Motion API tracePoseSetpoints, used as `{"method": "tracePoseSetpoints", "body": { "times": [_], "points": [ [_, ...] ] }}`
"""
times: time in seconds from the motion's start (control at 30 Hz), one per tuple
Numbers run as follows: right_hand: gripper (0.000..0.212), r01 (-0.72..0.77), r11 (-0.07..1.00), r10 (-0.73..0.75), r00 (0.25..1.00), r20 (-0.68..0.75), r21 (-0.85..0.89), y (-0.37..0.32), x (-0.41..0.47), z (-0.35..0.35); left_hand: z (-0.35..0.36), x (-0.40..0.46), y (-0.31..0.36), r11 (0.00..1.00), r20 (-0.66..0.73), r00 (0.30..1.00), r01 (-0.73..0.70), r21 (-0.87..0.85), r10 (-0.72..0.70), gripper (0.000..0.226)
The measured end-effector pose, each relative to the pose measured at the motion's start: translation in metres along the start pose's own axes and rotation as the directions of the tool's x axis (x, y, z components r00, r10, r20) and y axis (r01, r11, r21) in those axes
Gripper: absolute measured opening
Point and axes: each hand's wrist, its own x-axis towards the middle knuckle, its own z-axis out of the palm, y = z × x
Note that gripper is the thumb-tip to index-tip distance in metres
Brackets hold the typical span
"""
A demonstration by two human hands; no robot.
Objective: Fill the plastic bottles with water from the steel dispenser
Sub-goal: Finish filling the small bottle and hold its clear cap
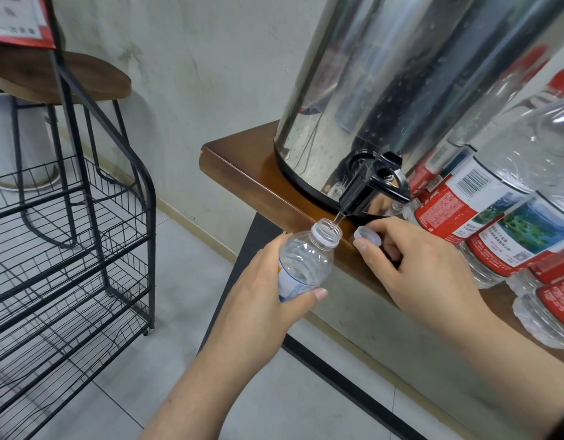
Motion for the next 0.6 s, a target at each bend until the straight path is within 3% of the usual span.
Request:
{"method": "tracePoseSetpoints", "body": {
  "times": [0.6],
  "points": [
    [0.037,0.001,1.000,-0.001,1.000,-0.004,0.010,0.0008,-0.0012,0.0004,0.0010,-0.0008,-0.0009,1.000,-0.008,1.000,0.002,-0.013,-0.002,0.066]
  ]
}}
